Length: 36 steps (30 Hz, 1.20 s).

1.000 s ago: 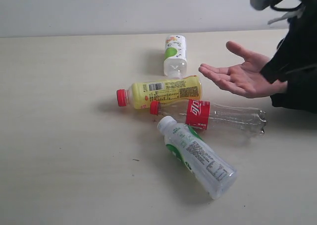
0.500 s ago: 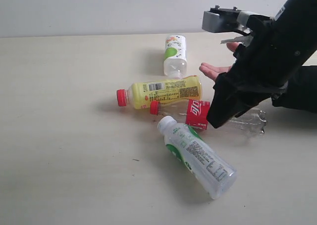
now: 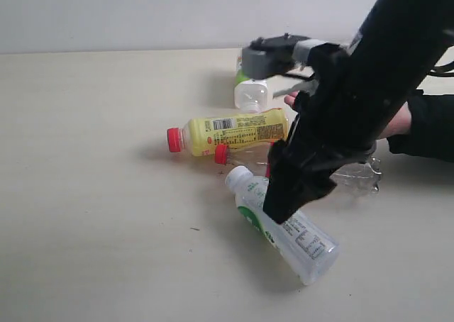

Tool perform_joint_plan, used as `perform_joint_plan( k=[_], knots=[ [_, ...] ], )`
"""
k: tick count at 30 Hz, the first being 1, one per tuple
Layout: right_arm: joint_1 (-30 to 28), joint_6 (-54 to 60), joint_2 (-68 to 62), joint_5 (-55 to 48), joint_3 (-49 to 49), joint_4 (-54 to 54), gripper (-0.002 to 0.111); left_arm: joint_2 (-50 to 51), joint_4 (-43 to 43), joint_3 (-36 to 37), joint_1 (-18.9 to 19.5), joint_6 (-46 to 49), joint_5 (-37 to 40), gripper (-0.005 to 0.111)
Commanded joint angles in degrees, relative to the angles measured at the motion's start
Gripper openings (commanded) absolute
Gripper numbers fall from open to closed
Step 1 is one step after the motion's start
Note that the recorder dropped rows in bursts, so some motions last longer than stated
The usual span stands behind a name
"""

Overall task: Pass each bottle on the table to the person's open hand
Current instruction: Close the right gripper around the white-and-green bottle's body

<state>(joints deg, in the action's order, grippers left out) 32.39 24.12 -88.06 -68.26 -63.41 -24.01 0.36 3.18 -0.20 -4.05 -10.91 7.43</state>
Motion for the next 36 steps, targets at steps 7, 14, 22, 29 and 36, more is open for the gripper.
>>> perform_joint_plan(
  k=[7,14,22,29,36],
  knots=[
    [10.96,-17.48,-7.48,3.83,-0.54,27.07,0.076,-0.36,-0.45,0.2,0.07,0.07,-0.05,0.0],
    [10.96,-19.46,-12.11,10.86,-0.54,26.4,0.077,-0.36,-0.45,0.2,0.07,0.07,-0.05,0.0],
    [10.96,-19.22,-15.78,14.24,-0.54,25.31,0.08,-0.36,-0.45,0.2,0.07,0.07,-0.05,0.0],
    [10.96,-19.22,-18.8,16.36,-0.54,24.01,0.08,-0.36,-0.45,0.2,0.07,0.07,-0.05,0.0],
    [10.96,-19.33,-20.93,19.29,-0.54,22.6,0.08,-0.36,-0.45,0.2,0.07,0.07,-0.05,0.0]
  ],
)
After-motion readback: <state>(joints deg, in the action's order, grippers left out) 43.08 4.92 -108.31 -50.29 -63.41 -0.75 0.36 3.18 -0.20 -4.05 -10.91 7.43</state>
